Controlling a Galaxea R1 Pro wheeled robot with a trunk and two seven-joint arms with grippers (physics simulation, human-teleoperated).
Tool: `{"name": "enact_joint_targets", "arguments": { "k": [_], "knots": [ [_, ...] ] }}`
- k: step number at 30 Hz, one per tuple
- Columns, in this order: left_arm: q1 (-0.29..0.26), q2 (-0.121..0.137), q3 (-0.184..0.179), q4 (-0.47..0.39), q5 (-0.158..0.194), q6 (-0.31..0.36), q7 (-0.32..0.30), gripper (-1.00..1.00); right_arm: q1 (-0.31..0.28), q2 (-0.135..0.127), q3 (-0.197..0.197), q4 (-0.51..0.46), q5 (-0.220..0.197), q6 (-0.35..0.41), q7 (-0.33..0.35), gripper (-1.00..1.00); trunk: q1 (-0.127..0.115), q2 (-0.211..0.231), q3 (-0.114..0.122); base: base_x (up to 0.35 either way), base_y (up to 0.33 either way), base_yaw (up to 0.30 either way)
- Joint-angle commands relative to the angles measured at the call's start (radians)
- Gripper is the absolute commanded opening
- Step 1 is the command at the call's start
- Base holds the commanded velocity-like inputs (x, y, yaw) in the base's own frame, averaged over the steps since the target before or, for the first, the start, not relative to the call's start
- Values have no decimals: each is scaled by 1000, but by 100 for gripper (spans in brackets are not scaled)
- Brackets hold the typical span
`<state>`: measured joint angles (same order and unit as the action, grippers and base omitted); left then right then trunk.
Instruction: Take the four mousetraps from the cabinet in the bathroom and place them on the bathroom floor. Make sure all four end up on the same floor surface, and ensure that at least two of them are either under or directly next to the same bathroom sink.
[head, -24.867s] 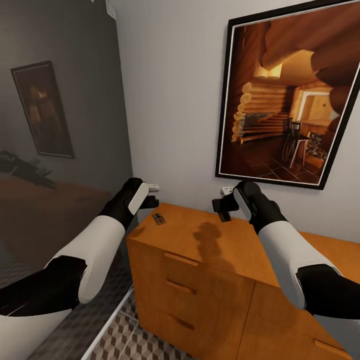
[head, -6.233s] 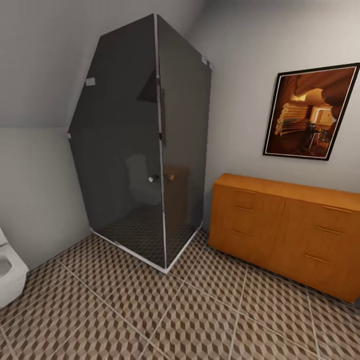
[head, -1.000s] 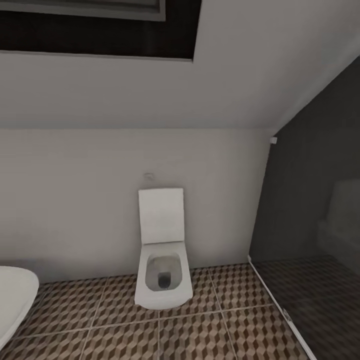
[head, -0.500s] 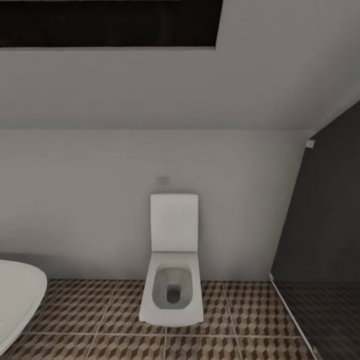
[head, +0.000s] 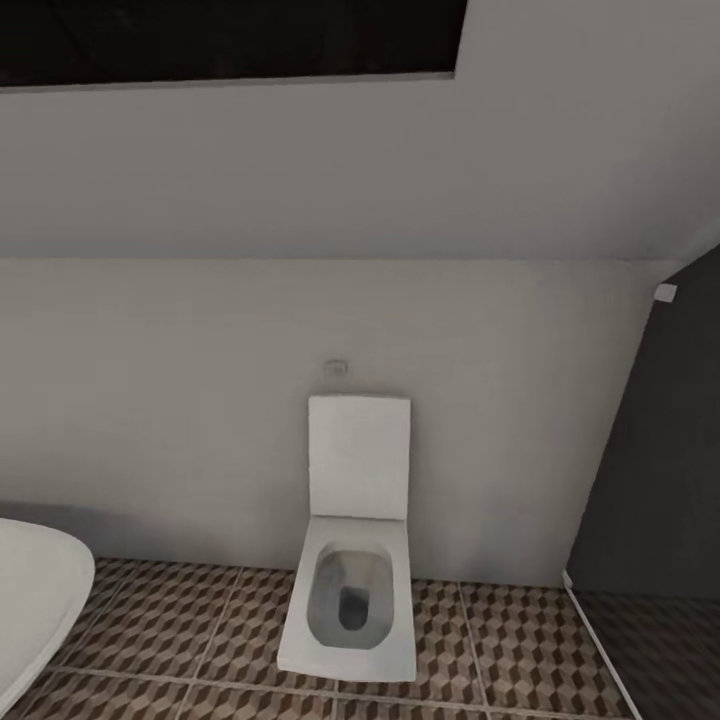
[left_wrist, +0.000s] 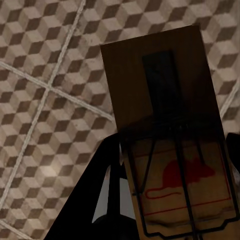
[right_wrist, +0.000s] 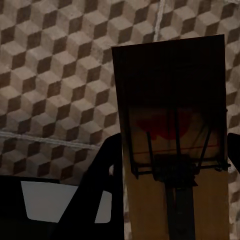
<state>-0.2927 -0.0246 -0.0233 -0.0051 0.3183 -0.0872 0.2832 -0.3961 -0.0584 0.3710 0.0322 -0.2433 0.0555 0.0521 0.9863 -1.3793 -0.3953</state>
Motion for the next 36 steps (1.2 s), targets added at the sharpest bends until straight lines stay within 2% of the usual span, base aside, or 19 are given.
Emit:
{"name": "enact_joint_targets", "arguments": {
  "k": [1,22,36],
  "knots": [
    [-1,0,-3,0,4,-3,5,-100,-1,0,9,2,-13,1,8,-100,0,-1,-1,220,-6,6],
    [-1,2,-3,0,4,-2,5,-100,-1,0,9,2,-14,1,6,-100,0,-1,-1,299,-1,1],
    [-1,0,-5,-3,-3,-5,4,-100,-1,-5,8,0,-15,-2,5,-100,0,-1,-1,46,0,0]
  ]
}}
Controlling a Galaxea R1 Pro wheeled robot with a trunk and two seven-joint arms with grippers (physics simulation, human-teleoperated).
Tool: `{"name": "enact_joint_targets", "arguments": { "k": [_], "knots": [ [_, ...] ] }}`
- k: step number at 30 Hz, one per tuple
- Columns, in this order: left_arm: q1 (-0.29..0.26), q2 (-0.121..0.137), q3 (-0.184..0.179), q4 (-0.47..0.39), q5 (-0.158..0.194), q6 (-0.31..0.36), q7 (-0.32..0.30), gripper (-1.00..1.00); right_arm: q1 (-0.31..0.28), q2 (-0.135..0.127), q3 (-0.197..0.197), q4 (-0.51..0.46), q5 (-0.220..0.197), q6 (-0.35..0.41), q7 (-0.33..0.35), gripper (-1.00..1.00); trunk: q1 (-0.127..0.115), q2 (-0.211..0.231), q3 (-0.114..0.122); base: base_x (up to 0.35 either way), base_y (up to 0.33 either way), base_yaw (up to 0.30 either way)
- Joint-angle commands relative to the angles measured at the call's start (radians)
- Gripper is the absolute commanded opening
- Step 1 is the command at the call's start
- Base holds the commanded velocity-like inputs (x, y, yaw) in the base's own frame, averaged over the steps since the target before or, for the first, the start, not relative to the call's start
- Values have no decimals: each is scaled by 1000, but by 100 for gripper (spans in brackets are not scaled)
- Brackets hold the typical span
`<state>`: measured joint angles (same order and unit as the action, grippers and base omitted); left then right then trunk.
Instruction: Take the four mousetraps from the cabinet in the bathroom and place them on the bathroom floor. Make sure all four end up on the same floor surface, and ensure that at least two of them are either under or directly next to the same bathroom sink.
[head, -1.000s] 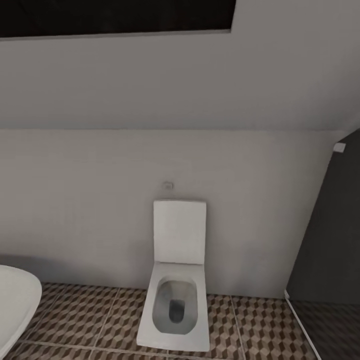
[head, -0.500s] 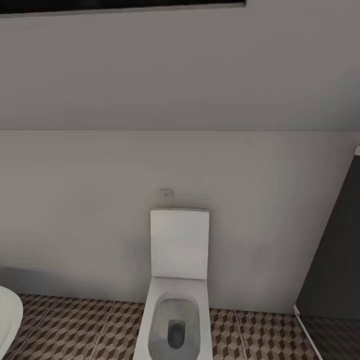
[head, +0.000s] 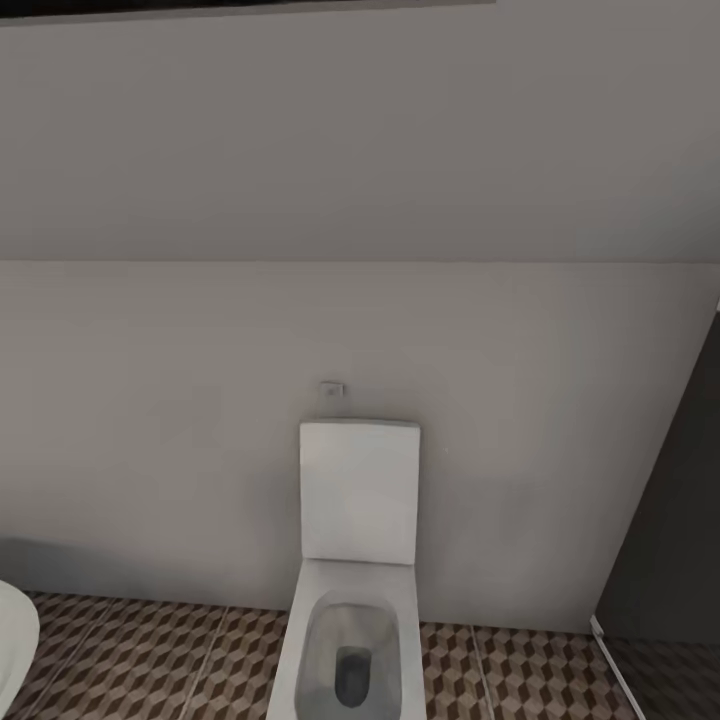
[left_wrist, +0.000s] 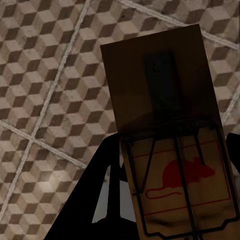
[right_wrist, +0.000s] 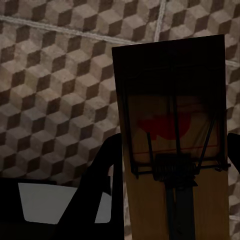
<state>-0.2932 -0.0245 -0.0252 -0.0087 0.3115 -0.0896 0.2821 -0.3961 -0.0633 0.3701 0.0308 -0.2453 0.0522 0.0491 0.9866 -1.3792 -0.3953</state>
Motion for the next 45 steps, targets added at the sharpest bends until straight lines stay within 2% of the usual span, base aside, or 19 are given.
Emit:
{"name": "enact_joint_targets", "arguments": {
  "k": [1,8,12,21,24,27,32,45],
  "knots": [
    [0,0,-4,-1,3,-3,5,-100,-1,-1,9,2,-13,1,8,-100,0,-1,-1,2,0,0],
    [-1,14,-4,-20,-7,8,5,-100,-1,-2,9,2,-15,-2,8,-100,0,-1,-1,0,0,0],
    [-1,26,-6,-67,-8,11,4,-100,-1,-1,9,1,-16,-3,8,-100,0,-1,-1,0,0,0],
    [-1,29,-8,-155,-19,7,0,-100,-1,-5,7,1,-19,-2,8,-100,0,-1,-1,0,0,0],
    [-1,29,-9,-182,-34,8,1,-100,-1,-5,2,1,-31,-2,9,-100,0,-1,-1,0,0,0],
    [-1,30,-9,-204,-73,10,2,-100,-1,-6,-12,1,-76,-3,9,-100,0,-1,-1,0,0,0],
    [-1,33,-9,-211,-103,11,1,-100,-1,-7,-19,1,-113,-5,9,-100,0,-1,-1,72,63,0],
    [-1,29,-10,-205,-111,10,-4,-100,-1,-6,-17,0,-118,-6,8,-100,0,-1,-1,187,128,0]
  ]
}}
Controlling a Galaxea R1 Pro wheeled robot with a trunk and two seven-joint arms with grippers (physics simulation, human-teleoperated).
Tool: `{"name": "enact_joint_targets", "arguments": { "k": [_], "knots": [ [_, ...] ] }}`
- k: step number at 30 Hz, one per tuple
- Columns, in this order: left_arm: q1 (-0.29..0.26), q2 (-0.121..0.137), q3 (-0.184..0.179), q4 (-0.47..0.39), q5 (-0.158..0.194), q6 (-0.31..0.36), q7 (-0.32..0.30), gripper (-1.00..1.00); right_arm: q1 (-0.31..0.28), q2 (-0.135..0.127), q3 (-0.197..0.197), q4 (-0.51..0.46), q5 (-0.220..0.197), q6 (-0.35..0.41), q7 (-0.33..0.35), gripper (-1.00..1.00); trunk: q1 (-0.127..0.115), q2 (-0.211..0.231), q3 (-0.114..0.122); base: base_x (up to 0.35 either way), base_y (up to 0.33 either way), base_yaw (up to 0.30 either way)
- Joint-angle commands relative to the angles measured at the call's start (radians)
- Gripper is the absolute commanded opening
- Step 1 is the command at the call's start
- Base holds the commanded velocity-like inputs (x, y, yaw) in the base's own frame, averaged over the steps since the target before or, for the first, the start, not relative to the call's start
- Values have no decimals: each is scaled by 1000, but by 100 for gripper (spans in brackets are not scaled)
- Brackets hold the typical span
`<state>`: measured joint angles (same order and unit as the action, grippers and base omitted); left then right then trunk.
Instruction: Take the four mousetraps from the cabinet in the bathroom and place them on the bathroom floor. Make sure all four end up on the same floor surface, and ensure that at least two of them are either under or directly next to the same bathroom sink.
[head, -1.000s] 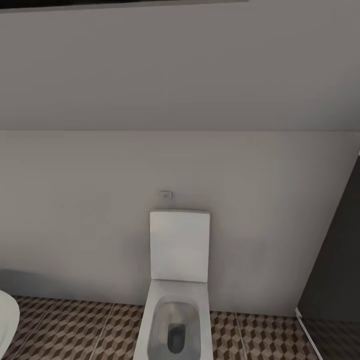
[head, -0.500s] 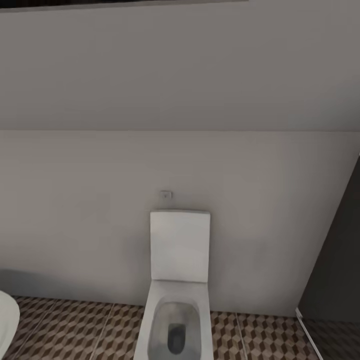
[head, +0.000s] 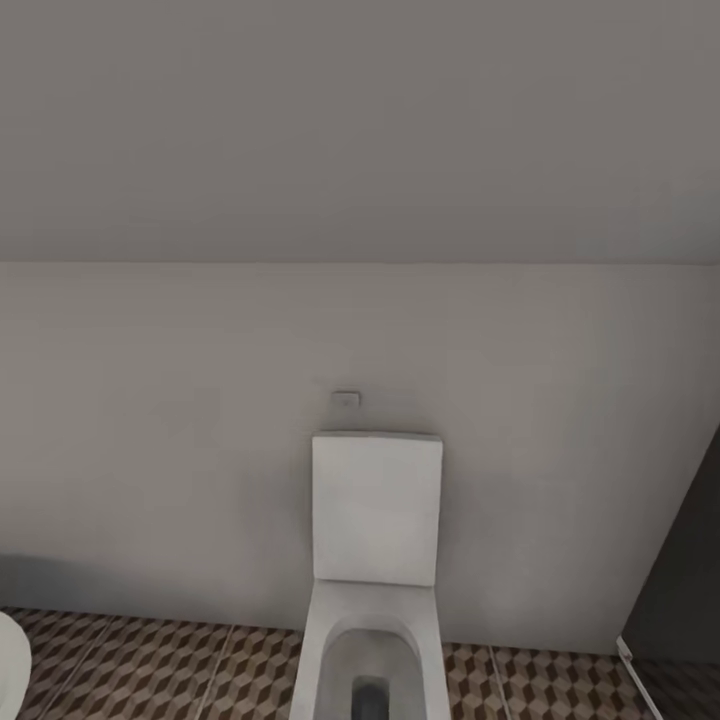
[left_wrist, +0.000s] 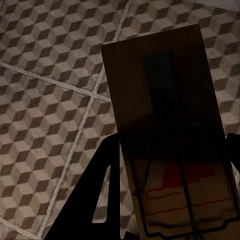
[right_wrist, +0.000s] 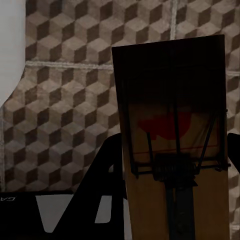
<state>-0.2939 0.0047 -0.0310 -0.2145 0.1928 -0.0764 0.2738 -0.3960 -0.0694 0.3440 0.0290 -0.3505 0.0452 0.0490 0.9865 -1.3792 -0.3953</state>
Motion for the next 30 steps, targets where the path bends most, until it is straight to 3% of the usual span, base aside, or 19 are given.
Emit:
{"name": "enact_joint_targets", "arguments": {
  "k": [1,19,30],
  "knots": [
    [-1,0,-4,0,7,-4,5,-100,-1,0,8,2,-13,1,8,-100,0,-1,-1,34,22,0],
    [-1,-3,-3,0,8,-6,7,-100,-1,-1,7,2,-18,4,7,-100,0,-1,-1,6,2,-48],
    [-1,-2,-1,0,8,-8,3,-100,-1,-1,7,2,-16,2,7,-100,0,-1,-1,23,-103,-2]
  ]
}}
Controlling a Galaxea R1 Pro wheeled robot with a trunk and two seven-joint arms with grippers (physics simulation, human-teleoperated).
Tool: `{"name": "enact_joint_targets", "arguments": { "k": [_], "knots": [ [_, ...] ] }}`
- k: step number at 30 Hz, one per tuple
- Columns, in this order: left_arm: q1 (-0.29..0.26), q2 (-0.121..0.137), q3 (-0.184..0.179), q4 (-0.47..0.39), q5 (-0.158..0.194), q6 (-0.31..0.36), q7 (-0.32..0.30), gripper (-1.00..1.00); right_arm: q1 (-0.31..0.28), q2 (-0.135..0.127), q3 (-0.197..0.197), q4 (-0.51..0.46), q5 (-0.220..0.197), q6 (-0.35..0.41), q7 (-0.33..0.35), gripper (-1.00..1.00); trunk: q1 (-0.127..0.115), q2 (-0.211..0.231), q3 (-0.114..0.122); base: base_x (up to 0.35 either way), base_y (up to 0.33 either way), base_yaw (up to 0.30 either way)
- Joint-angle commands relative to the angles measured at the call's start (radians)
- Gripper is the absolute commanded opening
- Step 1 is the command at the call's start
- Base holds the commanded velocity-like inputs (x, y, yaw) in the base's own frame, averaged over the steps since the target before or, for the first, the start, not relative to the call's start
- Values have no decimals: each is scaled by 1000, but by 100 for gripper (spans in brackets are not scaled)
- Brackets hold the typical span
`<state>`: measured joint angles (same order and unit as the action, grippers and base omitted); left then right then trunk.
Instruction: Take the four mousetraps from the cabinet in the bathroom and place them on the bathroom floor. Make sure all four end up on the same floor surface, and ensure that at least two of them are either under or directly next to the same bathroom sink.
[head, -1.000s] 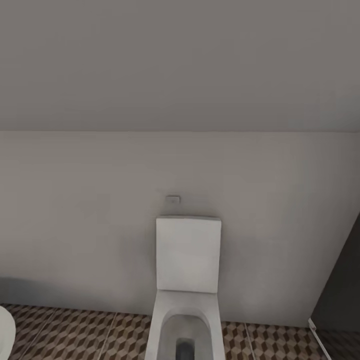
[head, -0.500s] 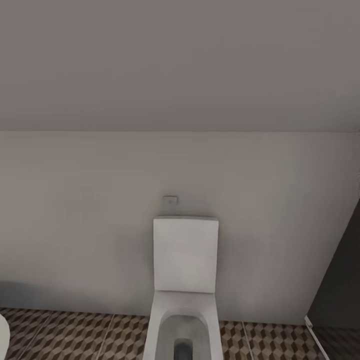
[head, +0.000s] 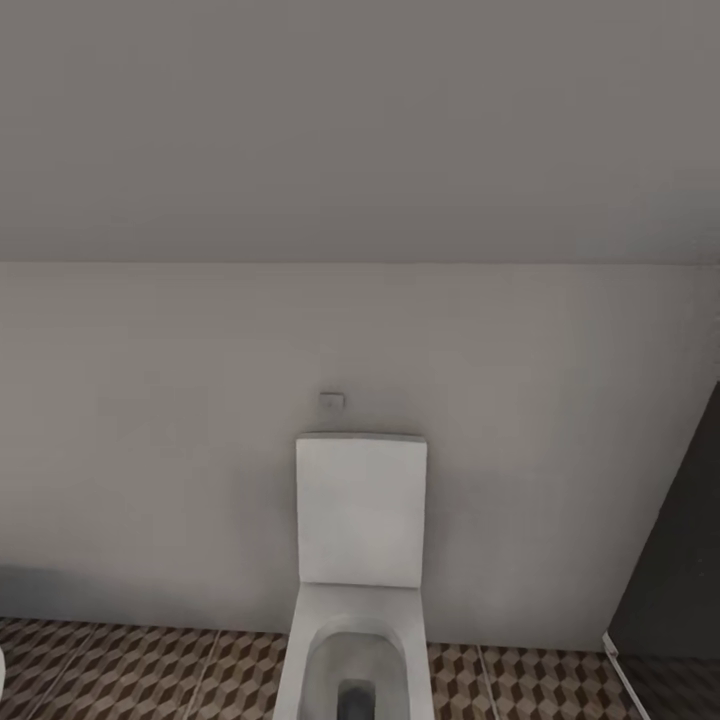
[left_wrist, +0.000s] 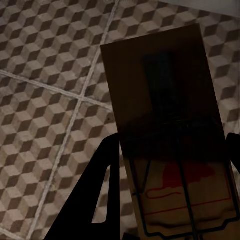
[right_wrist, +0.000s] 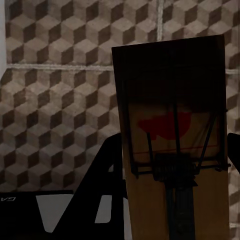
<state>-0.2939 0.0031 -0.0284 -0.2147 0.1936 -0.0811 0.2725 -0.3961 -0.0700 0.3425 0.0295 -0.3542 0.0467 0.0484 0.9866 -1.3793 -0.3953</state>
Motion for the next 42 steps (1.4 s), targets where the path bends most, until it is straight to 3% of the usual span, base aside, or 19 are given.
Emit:
{"name": "enact_joint_targets", "arguments": {
  "k": [1,26,34,42],
  "knots": [
    [-1,0,-4,0,8,-5,6,-100,-1,0,9,2,-12,1,8,-100,0,-1,-1,7,-19,0],
    [-1,-7,0,-5,12,1,21,-100,-1,1,10,2,-7,1,8,-100,0,-1,-1,1,-2,0],
    [-1,-11,-4,-1,9,1,19,-100,-1,2,11,2,-6,1,8,-100,31,-57,-26,0,0,0],
    [-1,-13,-7,0,10,-1,16,-100,-1,3,11,2,-6,1,8,-100,31,-57,-26,0,0,0]
  ]
}}
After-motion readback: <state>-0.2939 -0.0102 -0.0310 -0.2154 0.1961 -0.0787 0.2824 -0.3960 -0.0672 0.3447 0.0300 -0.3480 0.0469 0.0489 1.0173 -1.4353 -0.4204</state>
